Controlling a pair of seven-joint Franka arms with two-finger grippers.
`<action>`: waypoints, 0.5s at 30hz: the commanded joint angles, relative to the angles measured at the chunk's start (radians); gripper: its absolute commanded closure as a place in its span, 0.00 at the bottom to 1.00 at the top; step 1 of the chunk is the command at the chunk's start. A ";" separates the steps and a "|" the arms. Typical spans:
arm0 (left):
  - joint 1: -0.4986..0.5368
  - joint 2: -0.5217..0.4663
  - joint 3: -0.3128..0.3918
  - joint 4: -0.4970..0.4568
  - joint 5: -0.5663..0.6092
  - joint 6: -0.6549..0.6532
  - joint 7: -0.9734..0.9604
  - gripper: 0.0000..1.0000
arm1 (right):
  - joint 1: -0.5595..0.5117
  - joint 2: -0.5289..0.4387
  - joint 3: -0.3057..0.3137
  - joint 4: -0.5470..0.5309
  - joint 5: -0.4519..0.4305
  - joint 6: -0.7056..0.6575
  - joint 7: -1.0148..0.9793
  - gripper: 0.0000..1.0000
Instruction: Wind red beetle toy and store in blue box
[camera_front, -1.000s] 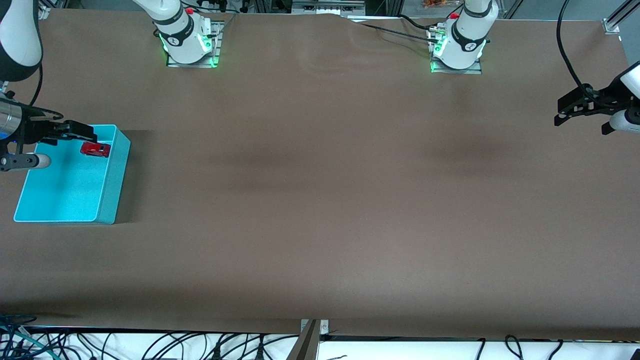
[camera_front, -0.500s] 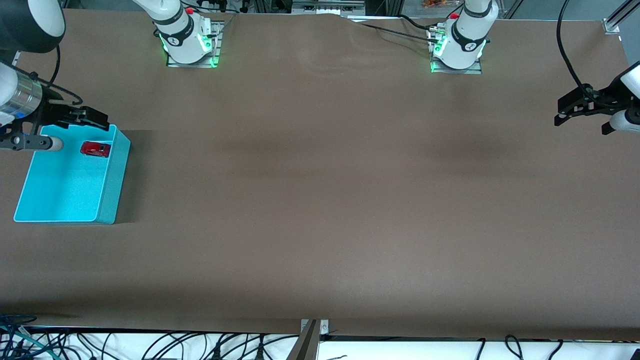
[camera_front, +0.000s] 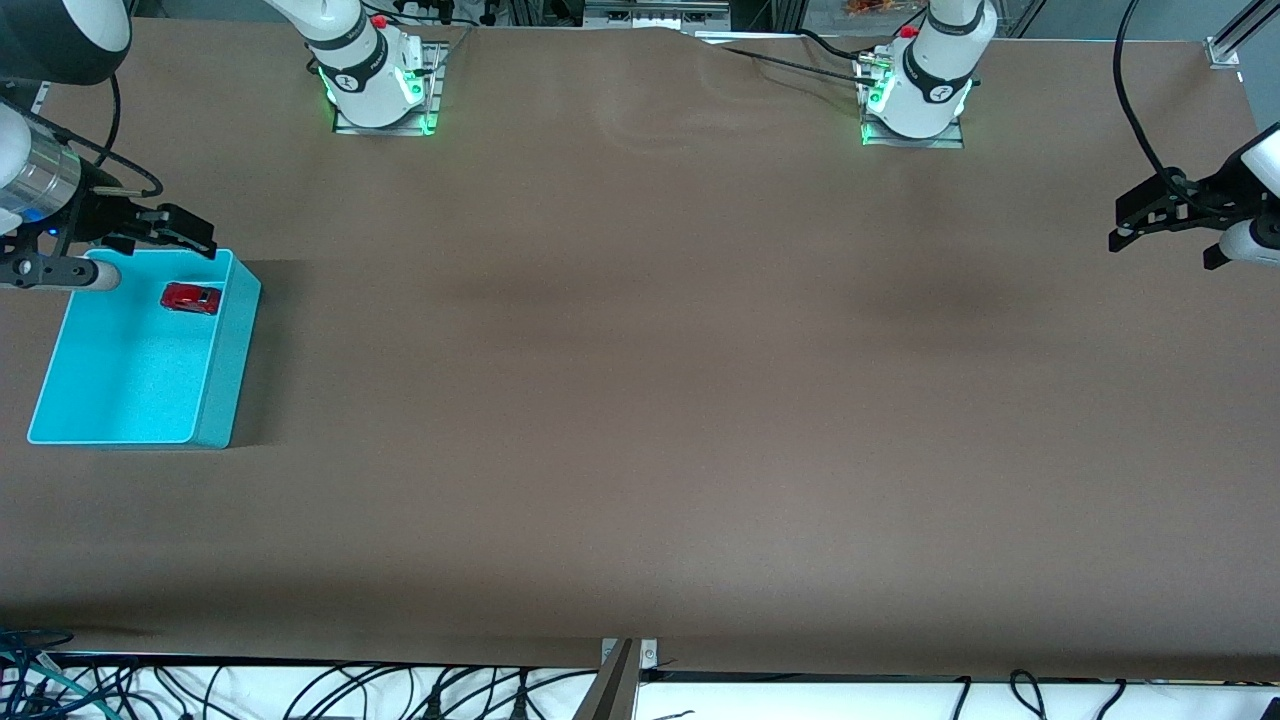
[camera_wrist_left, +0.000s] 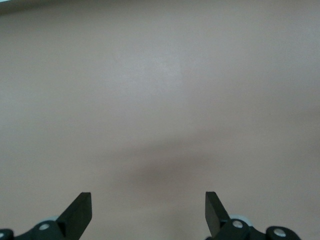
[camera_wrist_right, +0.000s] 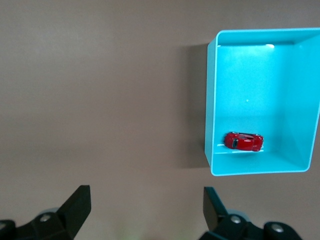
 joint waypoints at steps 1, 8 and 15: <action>-0.004 0.012 0.000 0.034 0.015 -0.027 -0.009 0.00 | 0.004 0.031 0.002 0.053 -0.003 -0.010 0.009 0.00; -0.004 0.010 0.001 0.034 0.015 -0.027 -0.009 0.00 | 0.004 0.037 0.002 0.060 -0.003 -0.010 0.008 0.00; -0.004 0.010 0.001 0.034 0.015 -0.027 -0.009 0.00 | 0.004 0.037 0.002 0.060 -0.001 -0.010 0.006 0.00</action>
